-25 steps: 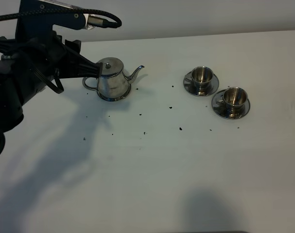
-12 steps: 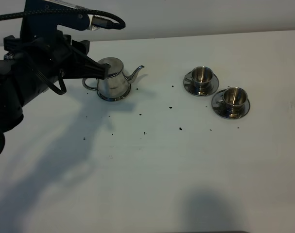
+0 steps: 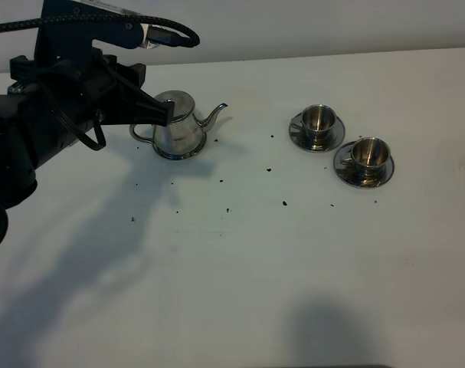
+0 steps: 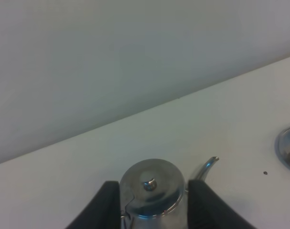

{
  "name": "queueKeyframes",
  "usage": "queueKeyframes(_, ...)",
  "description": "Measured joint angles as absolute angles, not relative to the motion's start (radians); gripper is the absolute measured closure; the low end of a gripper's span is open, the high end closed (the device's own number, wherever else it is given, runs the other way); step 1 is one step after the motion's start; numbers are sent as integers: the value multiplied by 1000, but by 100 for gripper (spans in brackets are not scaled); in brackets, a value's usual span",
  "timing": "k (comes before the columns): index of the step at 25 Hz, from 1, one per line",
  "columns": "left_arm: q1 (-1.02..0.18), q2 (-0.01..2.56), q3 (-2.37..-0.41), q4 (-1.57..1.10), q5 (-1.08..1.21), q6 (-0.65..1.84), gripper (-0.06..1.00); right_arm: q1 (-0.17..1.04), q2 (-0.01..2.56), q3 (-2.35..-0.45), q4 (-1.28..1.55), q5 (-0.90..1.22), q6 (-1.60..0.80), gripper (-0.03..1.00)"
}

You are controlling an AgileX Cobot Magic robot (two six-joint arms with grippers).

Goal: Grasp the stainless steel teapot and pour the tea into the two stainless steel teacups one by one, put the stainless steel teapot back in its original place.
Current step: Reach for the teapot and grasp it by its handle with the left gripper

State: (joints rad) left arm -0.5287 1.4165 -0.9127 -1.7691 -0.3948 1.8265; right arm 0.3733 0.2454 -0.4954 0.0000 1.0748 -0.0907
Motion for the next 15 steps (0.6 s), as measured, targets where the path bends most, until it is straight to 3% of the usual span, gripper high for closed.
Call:
queueKeyframes(11,-529,1416,-913,-1768,-366,1807,58,370,237,-495,0,1075,-91,52)
queueKeyframes(15,-529,1416,-913,-1768,-366,1745,58,301,237,-495,0,1075,-91,52)
